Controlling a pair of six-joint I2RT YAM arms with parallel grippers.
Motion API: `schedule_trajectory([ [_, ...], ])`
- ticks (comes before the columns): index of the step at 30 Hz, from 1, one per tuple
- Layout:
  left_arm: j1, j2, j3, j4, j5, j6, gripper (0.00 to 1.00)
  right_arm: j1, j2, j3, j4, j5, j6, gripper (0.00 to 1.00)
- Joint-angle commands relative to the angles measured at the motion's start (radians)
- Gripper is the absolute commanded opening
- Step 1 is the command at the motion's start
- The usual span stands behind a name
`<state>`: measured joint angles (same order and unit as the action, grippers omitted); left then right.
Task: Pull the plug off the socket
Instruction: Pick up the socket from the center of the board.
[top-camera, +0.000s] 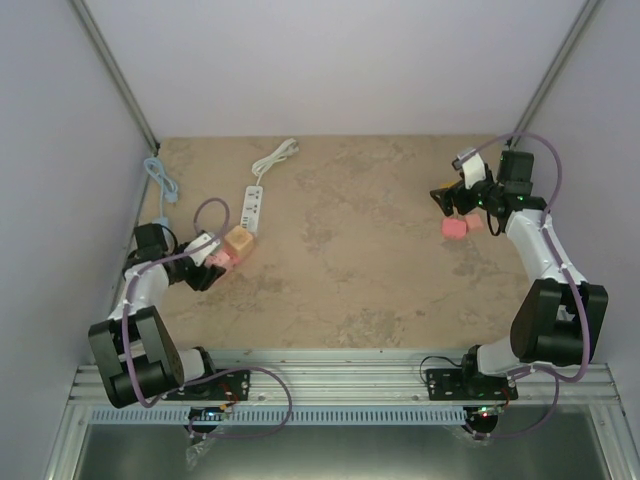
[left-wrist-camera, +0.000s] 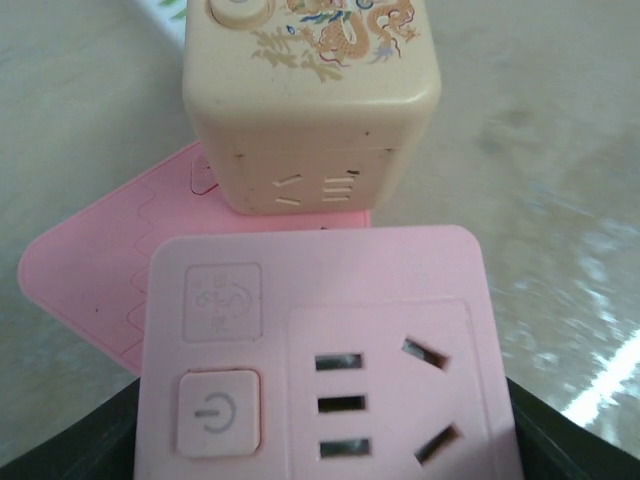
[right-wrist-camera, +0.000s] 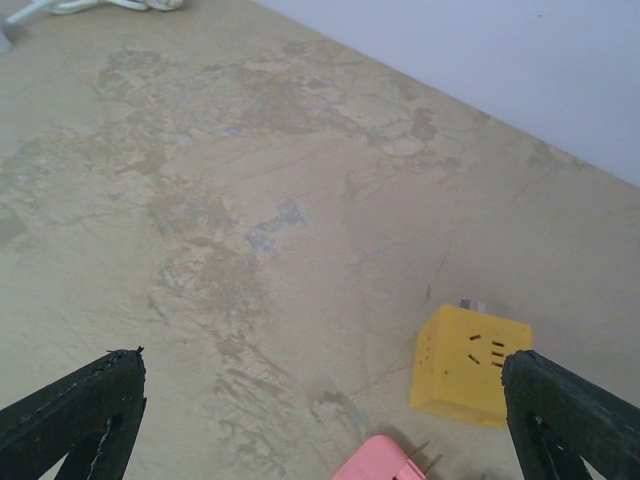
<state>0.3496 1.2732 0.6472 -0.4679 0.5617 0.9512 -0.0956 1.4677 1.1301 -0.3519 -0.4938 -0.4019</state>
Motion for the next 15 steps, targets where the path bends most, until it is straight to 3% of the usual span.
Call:
schedule_trajectory([
  [1,0.001,-0.025,-0.001,-0.226,0.18,0.251,0.46,0.004,0.003,-0.018,0.015,-0.109,-0.032,0.98],
  [7,-0.021,0.005,0.006,-0.32,0.304,0.381,0.51,0.045,0.002,-0.027,-0.015,-0.217,-0.112,0.98],
  [15,-0.24,-0.031,-0.01,-0.108,0.221,0.186,0.52,0.124,-0.019,-0.061,-0.037,-0.29,-0.243,0.98],
])
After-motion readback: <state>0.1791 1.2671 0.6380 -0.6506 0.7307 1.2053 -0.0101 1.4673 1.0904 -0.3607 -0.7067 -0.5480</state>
